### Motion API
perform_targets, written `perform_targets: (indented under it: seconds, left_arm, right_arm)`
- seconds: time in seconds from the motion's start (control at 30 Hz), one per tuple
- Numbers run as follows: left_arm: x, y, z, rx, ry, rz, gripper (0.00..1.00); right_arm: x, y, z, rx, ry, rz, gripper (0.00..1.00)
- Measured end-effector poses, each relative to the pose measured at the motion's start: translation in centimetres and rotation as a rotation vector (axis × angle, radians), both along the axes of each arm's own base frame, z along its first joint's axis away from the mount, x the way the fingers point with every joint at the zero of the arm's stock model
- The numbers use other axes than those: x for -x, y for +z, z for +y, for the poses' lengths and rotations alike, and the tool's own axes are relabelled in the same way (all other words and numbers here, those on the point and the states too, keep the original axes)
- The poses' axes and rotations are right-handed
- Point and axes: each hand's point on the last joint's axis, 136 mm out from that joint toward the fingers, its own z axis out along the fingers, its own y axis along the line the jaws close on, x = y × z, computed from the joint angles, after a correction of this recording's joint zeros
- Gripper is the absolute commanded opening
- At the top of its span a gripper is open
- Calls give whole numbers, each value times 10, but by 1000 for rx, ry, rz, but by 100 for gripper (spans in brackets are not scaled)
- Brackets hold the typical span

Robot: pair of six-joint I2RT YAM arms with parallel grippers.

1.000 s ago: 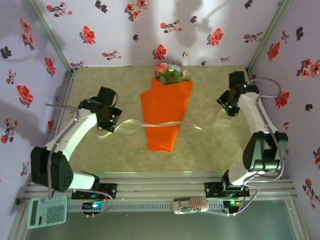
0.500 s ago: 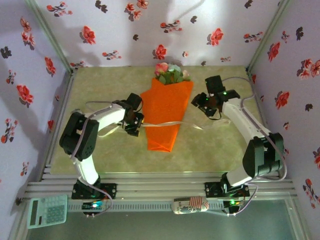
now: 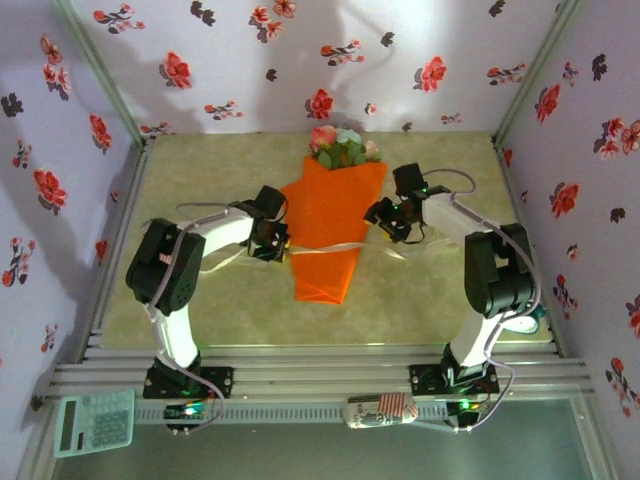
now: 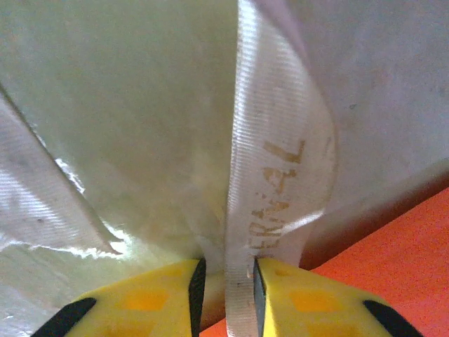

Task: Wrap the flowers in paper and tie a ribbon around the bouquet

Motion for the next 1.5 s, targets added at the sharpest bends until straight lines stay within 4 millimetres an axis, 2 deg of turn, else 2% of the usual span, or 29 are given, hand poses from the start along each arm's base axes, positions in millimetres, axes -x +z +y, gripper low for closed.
perform_targets:
  seconds: [0.07,0.1,0.17,0.27,0.37,0.47,0.53,0.73,0.83,0.93,1.1,1.2,1.27,1.37,1.5]
  left_arm:
    - [5,0,4,1,3,-4,24]
    - [7,0,5,1,3,-3,29]
    - [8,5,7,-2,6,-14,44]
    - [6,25,11,-3,23,-55,55]
    - [7,49,17,-4,55,-84,58]
    - [7,61,22,-5,92,-83,59]
    - [5,56,28,-14,121,-58,59]
    - [-4,19,49,-77,183,50,60]
    - [-9,6,50,-86,191,77,60]
    - [-18,1,43,-74,183,86,59]
    - [-18,1,40,-75,175,103,53]
    - [-20,2,35,-61,168,94,46]
    - [-22,3,31,-47,161,81,39]
    - [-24,1,27,-29,154,67,25]
    - [-17,-3,28,-20,147,76,15]
  right_arm:
    - [4,-6,-1,-4,-19,18,56]
    - [6,-9,-2,-4,-26,26,56]
    - [10,-13,-2,-4,-38,42,56]
    - [10,-7,0,-7,-42,31,56]
    - [10,6,1,-17,-45,-2,56]
    - [9,20,3,-29,-45,-33,56]
    - [9,27,3,-33,-46,-52,56]
    - [15,44,3,-36,-41,-80,56]
    - [17,47,1,-31,-40,-83,56]
    - [18,46,1,-27,-41,-81,56]
    - [21,38,0,-24,-51,-54,56]
    - [25,22,-2,-30,-107,9,56]
    - [33,7,-5,-40,-178,72,56]
    - [46,-15,-10,-53,-310,158,55]
    - [49,-29,-14,-91,-481,224,55]
